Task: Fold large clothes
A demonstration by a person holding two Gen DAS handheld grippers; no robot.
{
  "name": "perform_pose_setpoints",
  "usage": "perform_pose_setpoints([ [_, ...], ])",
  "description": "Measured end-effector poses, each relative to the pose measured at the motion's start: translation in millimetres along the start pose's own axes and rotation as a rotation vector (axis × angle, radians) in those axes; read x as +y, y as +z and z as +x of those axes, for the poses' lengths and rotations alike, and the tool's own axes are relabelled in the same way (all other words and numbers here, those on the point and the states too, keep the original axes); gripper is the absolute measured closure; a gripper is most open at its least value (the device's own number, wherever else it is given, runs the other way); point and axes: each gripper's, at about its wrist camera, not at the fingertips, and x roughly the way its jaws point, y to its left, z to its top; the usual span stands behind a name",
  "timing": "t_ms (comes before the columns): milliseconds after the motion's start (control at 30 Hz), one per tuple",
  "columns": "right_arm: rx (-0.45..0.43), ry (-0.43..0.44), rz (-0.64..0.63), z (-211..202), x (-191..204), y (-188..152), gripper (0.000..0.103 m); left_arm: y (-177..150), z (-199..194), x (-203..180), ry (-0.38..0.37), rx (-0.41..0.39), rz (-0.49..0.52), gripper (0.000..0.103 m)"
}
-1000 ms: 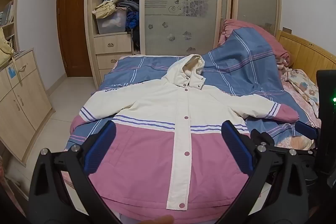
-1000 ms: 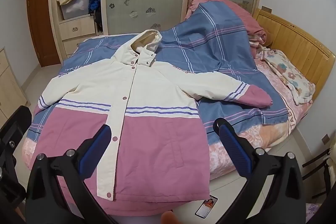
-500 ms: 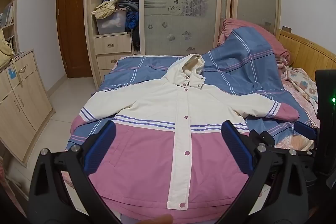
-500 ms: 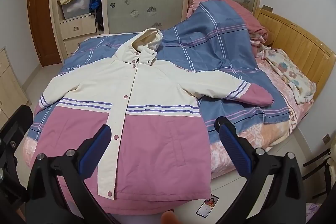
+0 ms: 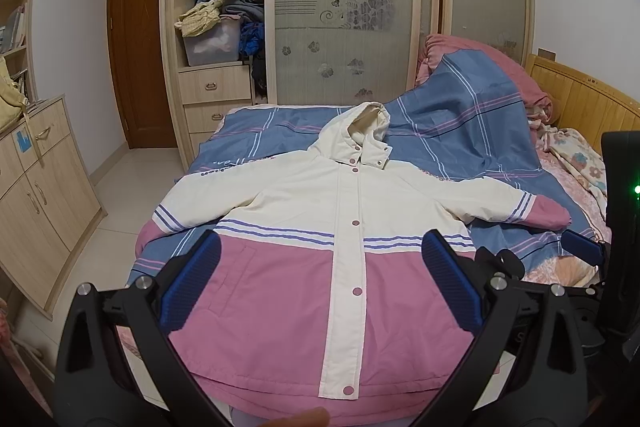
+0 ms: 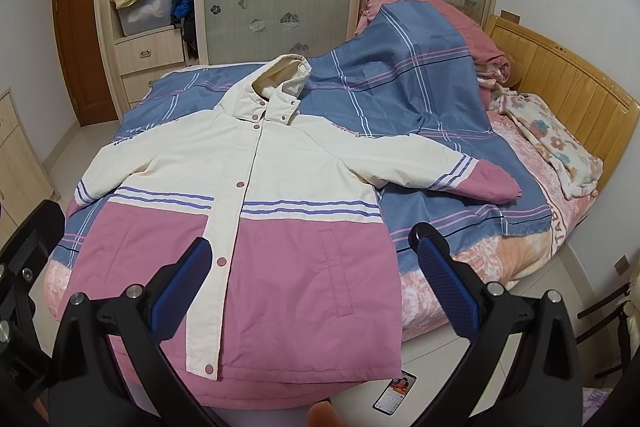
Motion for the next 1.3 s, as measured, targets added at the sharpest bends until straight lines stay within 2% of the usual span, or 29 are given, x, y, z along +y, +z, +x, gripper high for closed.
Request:
perform_pose_setpoints([
  [1300, 0.013, 0.007, -0.01, 2.6, 1.8, -2.2, 0.001, -7.9, 3.7, 4.2, 0.004, 0.002, 0.001, 0.002],
])
